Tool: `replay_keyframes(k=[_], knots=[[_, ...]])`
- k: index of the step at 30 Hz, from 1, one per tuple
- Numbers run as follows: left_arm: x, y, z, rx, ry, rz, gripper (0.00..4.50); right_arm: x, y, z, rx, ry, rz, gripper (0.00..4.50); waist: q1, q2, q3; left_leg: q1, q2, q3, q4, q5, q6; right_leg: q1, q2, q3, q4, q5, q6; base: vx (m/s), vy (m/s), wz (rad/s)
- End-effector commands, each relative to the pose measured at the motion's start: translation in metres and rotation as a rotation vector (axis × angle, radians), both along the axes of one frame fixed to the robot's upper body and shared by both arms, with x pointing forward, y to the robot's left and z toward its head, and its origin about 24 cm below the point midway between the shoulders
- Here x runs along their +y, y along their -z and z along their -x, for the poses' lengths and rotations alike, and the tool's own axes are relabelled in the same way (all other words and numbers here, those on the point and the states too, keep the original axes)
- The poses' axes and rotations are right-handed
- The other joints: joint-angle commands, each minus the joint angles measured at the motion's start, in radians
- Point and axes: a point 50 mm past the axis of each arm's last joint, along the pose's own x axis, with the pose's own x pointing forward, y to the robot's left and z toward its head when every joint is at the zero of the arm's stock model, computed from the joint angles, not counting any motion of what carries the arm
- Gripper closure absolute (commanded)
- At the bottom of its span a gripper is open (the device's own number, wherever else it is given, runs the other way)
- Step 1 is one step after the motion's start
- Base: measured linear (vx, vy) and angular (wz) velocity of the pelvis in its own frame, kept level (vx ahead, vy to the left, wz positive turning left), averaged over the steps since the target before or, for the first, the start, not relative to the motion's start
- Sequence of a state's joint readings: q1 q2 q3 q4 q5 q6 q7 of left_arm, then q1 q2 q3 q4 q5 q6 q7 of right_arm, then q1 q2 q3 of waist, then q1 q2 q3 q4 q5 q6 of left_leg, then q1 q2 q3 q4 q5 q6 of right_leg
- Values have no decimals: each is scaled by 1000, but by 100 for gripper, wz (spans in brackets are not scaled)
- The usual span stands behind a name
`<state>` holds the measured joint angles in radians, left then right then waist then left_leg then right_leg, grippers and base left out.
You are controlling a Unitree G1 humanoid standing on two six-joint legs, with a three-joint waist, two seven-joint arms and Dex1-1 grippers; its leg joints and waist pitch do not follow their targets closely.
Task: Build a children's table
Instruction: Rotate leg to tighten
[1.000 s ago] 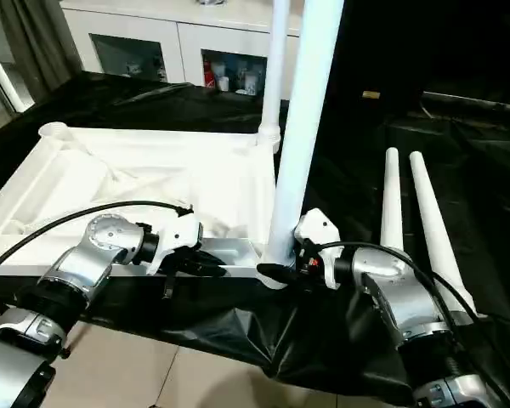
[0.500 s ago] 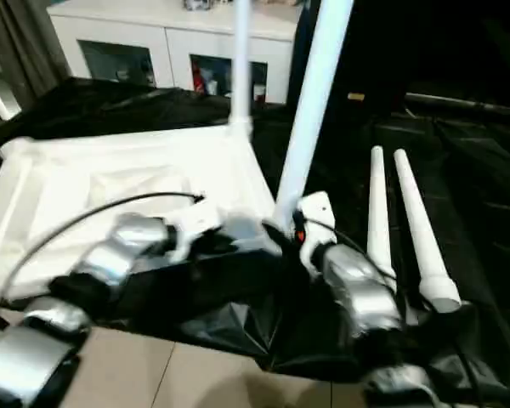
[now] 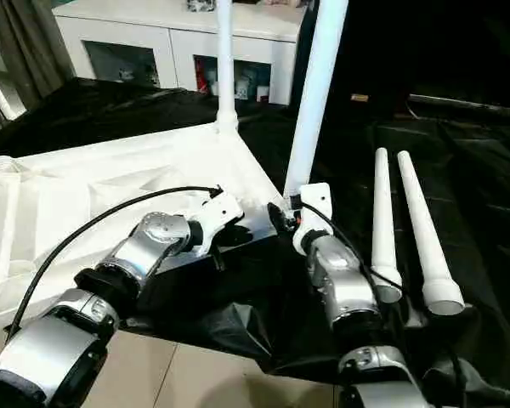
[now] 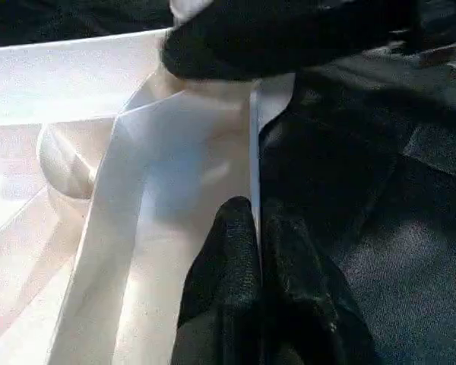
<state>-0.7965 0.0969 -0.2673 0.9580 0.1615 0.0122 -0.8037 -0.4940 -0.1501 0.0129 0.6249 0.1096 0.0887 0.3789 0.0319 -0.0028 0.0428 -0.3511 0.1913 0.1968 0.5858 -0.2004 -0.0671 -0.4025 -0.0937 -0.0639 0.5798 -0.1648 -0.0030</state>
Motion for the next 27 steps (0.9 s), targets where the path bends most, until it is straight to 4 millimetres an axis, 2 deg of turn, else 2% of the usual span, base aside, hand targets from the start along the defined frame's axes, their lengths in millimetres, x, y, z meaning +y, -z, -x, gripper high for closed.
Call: replay_keyframes(k=[1, 2, 4, 5, 7, 8, 12, 14, 16, 18, 19, 21, 22, 24, 27], knots=[[2, 3, 3, -6, 10, 48, 450, 24, -5, 7, -13, -202, -10, 64, 4, -21, -52, -4, 31, -17, -73, -231, 78, 45, -51, 35, -80, -373, -168, 0, 0, 0], [9, 4, 6, -2, 53, 52, 450, 14, -11, 13, -29, -306, 16, 64, 6, -24, -54, -8, 30, -18, -72, -212, 90, 51, -53, 34, -79, -374, -159, 0, 0, 0], [14, 4, 7, -1, 83, 45, 450, 6, -14, 17, -31, -353, 33, 64, 9, -27, -56, -8, 31, -16, -69, -193, 103, 50, -54, 37, -76, -349, -162, 0, 0, 0], [18, 3, 13, 7, 166, 60, 450, -5, -16, 21, -29, -405, 70, 64, 9, -27, -57, -9, 31, -15, -69, -169, 108, 50, -54, 37, -73, -328, -172, 0, 0, 0], [21, 3, 15, 13, 194, 61, 450, -9, -17, 23, -25, -424, 85, 64, 10, -27, -58, -11, 32, -15, -67, -157, 113, 51, -54, 36, -69, -309, -181, 0, 0, 0], [26, 4, 20, 31, 258, 57, 450, -17, -18, 28, -13, -468, 107, 64, 11, -26, -58, -6, 35, -13, -66, -149, 117, 48, -53, 37, -66, -283, -198, 0, 0, 0], [35, 3, 29, 76, 365, 74, 450, -24, -21, 35, 4, -546, 125, 64, 12, -22, -59, -6, 41, -13, -67, -125, 129, 49, -52, 37, -54, -208, -238, 0, 0, 0], [40, 1, 33, 107, 407, 92, 450, -24, -22, 39, 14, -587, 125, 64, 18, -19, -60, 1, 44, -9, -65, -121, 128, 46, -50, 39, -48, -159, -260, 0, 0, 0], [43, 1, 35, 117, 423, 96, 450, -23, -22, 40, 20, -604, 124, 64, 25, -18, -60, -2, 45, -8, -64, -113, 130, 49, -50, 39, -42, -127, -270, 0, 0, 0], [45, 1, 35, 114, 421, 89, 450, -22, -21, 41, 24, -610, 124, 64, 27, -18, -59, 0, 44, -7, -66, -137, 119, 47, -51, 38, -46, -164, -263, 0, 0, 0], [45, 1, 35, 114, 421, 88, 450, -22, -21, 41, 24, -610, 123, 80, 27, -20, -58, 1, 43, -6, -66, -147, 113, 47, -52, 39, -48, -180, -259, 0, 0, 0], [48, 2, 33, 103, 405, 75, 450, -20, -20, 42, 33, -625, 115, 96, 29, -22, -56, 0, 42, -9, -69, -171, 87, 47, -55, 40, -57, -264, -227, 0, 0, 0], [48, 2, 33, 103, 405, 75, 450, -20, -20, 42, 33, -625, 115, 96, 28, -22, -55, 0, 41, -9, -69, -172, 85, 46, -55, 40, -58, -271, -223, 0, 0, 0], [49, 1, 33, 103, 402, 73, 450, -19, -18, 43, 40, -632, 115, 132, 28, -22, -55, 0, 41, -10, -70, -172, 79, 46, -55, 41, -59, -286, -213, 0, 0, 0], [49, 1, 32, 99, 394, 76, 450, -18, -16, 43, 45, -622, 109, 151, 28, -23, -56, -2, 40, -11, -69, -155, 83, 47, -54, 41, -56, -261, -214, 0, 0, 0]])
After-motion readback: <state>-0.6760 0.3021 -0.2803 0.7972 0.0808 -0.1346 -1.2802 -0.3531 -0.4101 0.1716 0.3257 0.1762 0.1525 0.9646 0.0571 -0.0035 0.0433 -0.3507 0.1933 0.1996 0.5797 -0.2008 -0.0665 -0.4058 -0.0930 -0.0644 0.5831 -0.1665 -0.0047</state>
